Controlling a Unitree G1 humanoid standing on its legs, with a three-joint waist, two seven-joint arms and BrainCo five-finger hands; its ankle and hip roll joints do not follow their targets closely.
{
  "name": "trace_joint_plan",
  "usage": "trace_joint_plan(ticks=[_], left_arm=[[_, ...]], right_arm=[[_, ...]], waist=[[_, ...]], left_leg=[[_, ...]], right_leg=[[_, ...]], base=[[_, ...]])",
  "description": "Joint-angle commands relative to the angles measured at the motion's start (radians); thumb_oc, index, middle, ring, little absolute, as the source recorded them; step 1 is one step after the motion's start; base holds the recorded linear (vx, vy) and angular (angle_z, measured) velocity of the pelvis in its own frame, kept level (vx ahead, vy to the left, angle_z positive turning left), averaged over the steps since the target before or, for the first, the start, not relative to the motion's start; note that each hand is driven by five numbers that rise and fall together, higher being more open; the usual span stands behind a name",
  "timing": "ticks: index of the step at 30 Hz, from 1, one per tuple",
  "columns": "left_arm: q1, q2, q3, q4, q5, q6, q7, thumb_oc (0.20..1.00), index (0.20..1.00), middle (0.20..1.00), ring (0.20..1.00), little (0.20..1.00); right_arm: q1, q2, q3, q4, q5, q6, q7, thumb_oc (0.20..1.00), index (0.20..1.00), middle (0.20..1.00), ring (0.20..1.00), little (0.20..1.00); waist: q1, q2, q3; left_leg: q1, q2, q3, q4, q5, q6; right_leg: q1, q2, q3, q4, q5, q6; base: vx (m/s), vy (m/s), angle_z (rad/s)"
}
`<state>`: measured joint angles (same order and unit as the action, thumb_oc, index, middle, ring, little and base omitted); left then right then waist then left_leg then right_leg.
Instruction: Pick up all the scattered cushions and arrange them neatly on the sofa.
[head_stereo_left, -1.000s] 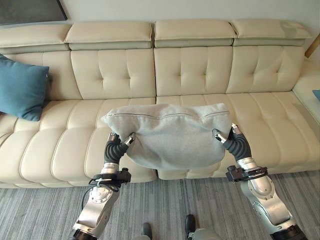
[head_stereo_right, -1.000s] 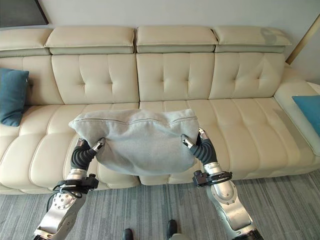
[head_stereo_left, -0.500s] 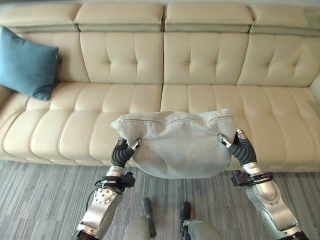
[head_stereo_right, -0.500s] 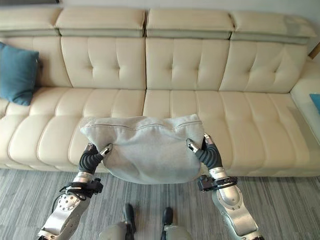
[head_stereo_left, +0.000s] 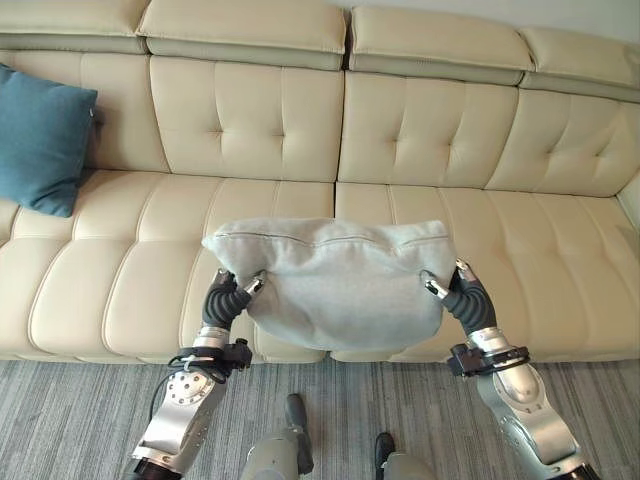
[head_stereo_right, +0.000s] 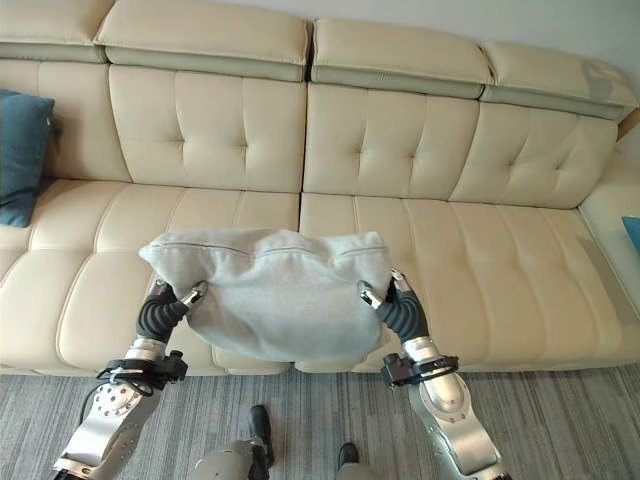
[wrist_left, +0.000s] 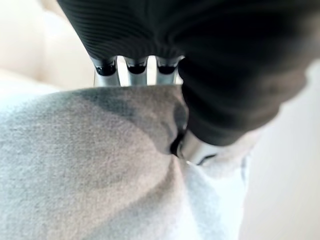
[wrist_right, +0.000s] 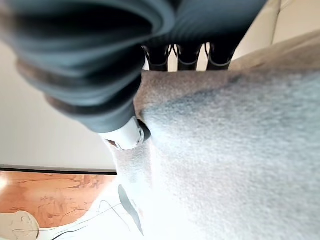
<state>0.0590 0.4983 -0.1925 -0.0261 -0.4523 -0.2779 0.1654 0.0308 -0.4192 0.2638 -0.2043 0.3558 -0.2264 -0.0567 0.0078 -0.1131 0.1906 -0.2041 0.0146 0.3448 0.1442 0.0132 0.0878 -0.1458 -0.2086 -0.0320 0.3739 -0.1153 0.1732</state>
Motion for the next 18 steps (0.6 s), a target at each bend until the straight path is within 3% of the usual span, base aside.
trace_joint_plan(ticks=[1,4,6,7,10,11,12,18], left_arm=[[-0.055,-0.022,-0.058,-0.108,0.058,-0.095,-0.049,0.2,0.2,0.2,0.2,0.2],[-0.053,-0.023,-0.055,-0.115,0.062,-0.095,-0.058,0.2,0.2,0.2,0.2,0.2],[-0.049,-0.045,-0.057,-0.084,0.063,-0.096,-0.052,0.2,0.2,0.2,0.2,0.2],[-0.035,-0.046,-0.059,-0.101,0.068,-0.094,-0.083,0.2,0.2,0.2,0.2,0.2],[-0.034,-0.056,-0.059,-0.089,0.073,-0.097,-0.083,0.2,0.2,0.2,0.2,0.2],[-0.036,-0.07,-0.068,-0.073,0.06,-0.096,-0.09,0.2,0.2,0.2,0.2,0.2],[-0.083,-0.075,-0.078,-0.066,0.082,-0.094,-0.07,0.2,0.2,0.2,0.2,0.2],[-0.217,-0.094,-0.102,-0.04,0.12,-0.109,0.016,0.2,0.2,0.2,0.2,0.2]], right_arm=[[-0.116,0.038,0.025,-0.102,0.023,-0.102,0.048,0.2,0.2,0.2,0.2,0.2],[-0.13,0.032,0.032,-0.101,0.029,-0.097,0.064,0.2,0.2,0.2,0.2,0.2],[-0.13,0.03,0.041,-0.064,0.013,-0.099,0.058,0.2,0.2,0.2,0.2,0.2],[-0.1,0.017,0.025,-0.097,0.024,-0.096,0.084,0.2,0.2,0.2,0.2,0.2],[-0.104,0.018,0.026,-0.093,0.032,-0.094,0.092,0.2,0.2,0.2,0.2,0.2],[-0.115,0.017,0.02,-0.074,0.033,-0.099,0.079,0.2,0.2,0.2,0.2,0.2],[-0.172,0.023,0.034,-0.054,0.05,-0.1,0.068,0.2,0.2,0.2,0.2,0.2],[-0.315,0.049,0.076,0.009,0.015,-0.106,0.007,0.2,0.2,0.2,0.2,0.2]], waist=[[-0.013,0.028,-0.04],[-0.033,0.056,-0.02],[-0.054,0.057,-0.005],[-0.057,0.04,-0.002],[-0.053,0.039,-0.012],[-0.053,0.035,-0.036],[-0.048,0.036,-0.072],[-0.041,0.043,-0.077]], left_leg=[[-0.009,0.043,-0.087,0.033,-0.096,-0.058],[0.054,0.026,-0.119,0.004,-0.119,-0.052],[0.095,0.013,-0.129,-0.007,-0.134,-0.056],[0.1,-0.002,-0.156,0.029,-0.156,-0.058],[0.097,0.001,-0.159,0.028,-0.155,-0.063],[0.11,0.01,-0.167,0.012,-0.15,-0.079],[0.147,0.019,-0.176,-0.037,-0.139,-0.102],[0.156,0.018,-0.183,-0.071,-0.127,-0.112]], right_leg=[[0.052,0.06,-0.043,0.035,0.064,-0.002],[-0.057,0.06,-0.085,-0.035,0.041,-0.029],[-0.097,0.061,-0.095,-0.119,0.063,-0.026],[-0.061,0.06,-0.081,-0.154,0.077,-0.023],[-0.062,0.064,-0.081,-0.153,0.082,-0.024],[-0.027,0.075,-0.093,-0.209,0.087,-0.036],[0.042,0.09,-0.125,-0.277,0.07,-0.047],[0.057,0.1,-0.132,-0.308,0.067,-0.054]], base=[[0.13,0.12,0.0],[0.2,0.08,-0.17],[0.25,-0.037,-0.01],[0.2,-0.07,0.22],[0.13,-0.085,0.69],[0.37,-0.272,0.37],[0.37,-0.273,0.17],[0.1,-0.053,0.13]])
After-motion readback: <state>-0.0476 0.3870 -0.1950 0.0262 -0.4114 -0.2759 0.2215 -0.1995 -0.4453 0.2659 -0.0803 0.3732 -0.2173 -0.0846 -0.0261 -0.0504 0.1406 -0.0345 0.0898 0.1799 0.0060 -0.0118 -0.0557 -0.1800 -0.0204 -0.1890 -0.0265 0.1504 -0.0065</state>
